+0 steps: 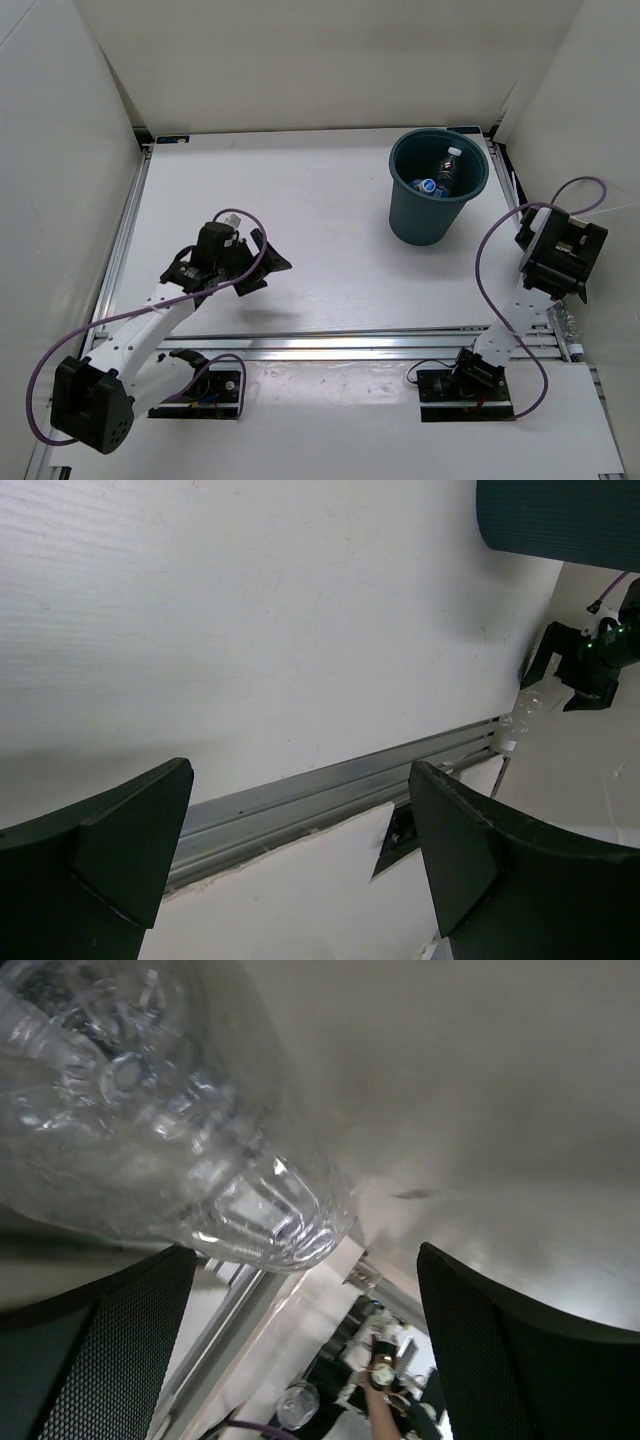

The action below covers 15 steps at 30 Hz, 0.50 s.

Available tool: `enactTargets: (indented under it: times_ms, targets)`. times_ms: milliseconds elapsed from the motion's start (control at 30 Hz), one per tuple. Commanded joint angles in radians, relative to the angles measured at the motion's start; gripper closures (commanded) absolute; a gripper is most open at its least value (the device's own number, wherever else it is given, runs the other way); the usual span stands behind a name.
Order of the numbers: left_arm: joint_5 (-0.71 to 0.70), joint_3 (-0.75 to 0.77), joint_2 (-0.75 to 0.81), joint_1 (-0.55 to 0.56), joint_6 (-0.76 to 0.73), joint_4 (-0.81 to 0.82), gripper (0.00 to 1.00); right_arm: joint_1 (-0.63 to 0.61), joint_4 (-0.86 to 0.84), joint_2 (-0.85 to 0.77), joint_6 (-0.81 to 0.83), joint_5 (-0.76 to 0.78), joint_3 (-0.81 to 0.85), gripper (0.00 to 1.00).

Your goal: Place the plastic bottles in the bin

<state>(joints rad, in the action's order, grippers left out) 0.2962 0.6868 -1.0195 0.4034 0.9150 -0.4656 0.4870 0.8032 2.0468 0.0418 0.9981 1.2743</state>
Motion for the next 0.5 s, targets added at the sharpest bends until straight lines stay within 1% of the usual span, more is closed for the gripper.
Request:
enactTargets:
  times_ms: [0, 100, 200, 300, 333, 400, 433, 467]
  targets:
    - [0.008, -0.046, 0.053, 0.005, 0.047, 0.001, 0.00, 0.015, -0.071, 0.081, 0.020, 0.022, 0.036, 0.06]
    - [0.008, -0.085, 0.076, 0.005, 0.076, 0.001, 0.00, 0.024, -0.071, 0.113, 0.020, -0.016, 0.036, 0.12]
    - [-0.002, -0.099, 0.087, 0.005, 0.085, 0.001, 0.00, 0.047, -0.071, 0.138, 0.020, -0.099, 0.036, 0.18]
    - [-0.002, -0.109, 0.067, 0.005, 0.085, 0.001, 0.00, 0.068, -0.055, 0.138, 0.006, -0.174, 0.036, 0.29]
    - [-0.002, -0.095, 0.067, 0.005, 0.085, 0.001, 0.00, 0.068, -0.046, 0.138, 0.006, -0.185, 0.036, 0.40]
    - [-0.002, -0.081, 0.041, 0.005, 0.076, 0.001, 0.00, 0.097, -0.045, 0.138, 0.006, -0.199, 0.036, 0.57]
    - [-0.002, -0.066, 0.032, 0.005, 0.067, 0.001, 0.00, 0.097, -0.045, 0.138, 0.006, -0.208, 0.036, 0.72]
    - [-0.002, -0.050, 0.015, 0.005, 0.067, 0.001, 0.00, 0.108, -0.045, 0.138, 0.006, -0.208, 0.045, 0.80]
